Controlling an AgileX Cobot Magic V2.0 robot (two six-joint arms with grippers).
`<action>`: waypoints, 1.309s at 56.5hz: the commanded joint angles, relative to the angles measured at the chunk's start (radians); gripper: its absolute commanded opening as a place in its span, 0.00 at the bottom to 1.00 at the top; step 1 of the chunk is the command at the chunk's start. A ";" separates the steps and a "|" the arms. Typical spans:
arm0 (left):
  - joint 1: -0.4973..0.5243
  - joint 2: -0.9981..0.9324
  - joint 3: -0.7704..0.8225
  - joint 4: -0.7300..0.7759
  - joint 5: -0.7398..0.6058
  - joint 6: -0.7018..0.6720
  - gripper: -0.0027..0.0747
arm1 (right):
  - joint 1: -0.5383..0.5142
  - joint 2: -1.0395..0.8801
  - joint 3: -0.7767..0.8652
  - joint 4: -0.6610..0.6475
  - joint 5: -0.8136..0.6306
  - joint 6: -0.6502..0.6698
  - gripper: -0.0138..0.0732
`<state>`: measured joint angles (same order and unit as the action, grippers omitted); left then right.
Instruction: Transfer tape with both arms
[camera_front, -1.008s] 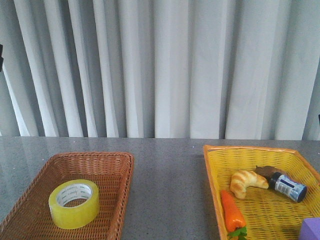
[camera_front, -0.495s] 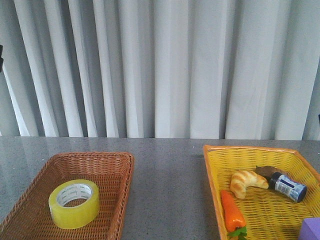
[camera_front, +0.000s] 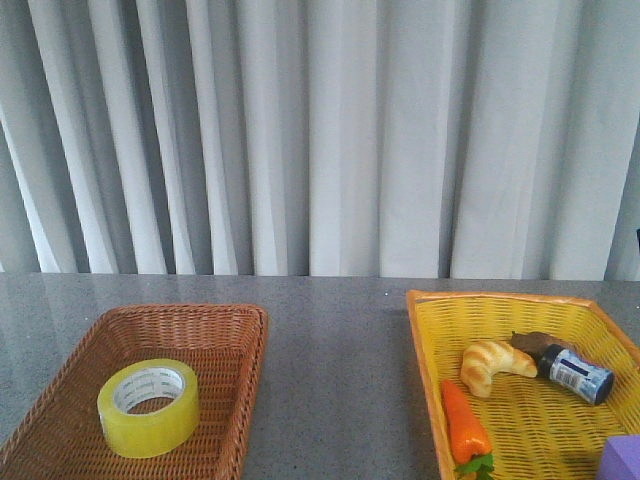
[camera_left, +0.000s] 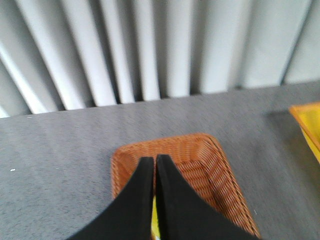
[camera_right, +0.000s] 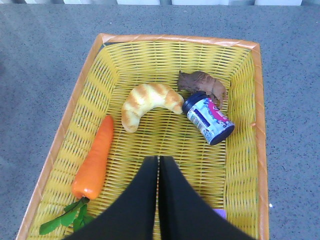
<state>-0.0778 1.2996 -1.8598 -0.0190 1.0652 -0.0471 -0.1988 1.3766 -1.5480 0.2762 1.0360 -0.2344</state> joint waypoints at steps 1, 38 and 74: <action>-0.005 -0.100 0.082 0.121 -0.164 -0.137 0.03 | -0.005 -0.029 -0.025 0.017 -0.047 -0.009 0.15; -0.004 -0.916 1.553 0.263 -1.149 -0.193 0.03 | -0.005 -0.029 -0.025 0.017 -0.047 -0.009 0.15; -0.004 -1.312 1.877 0.170 -0.996 -0.194 0.03 | -0.005 -0.029 -0.025 0.017 -0.047 -0.009 0.15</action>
<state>-0.0778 -0.0038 0.0246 0.1622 0.1159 -0.2321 -0.1988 1.3766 -1.5480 0.2762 1.0368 -0.2344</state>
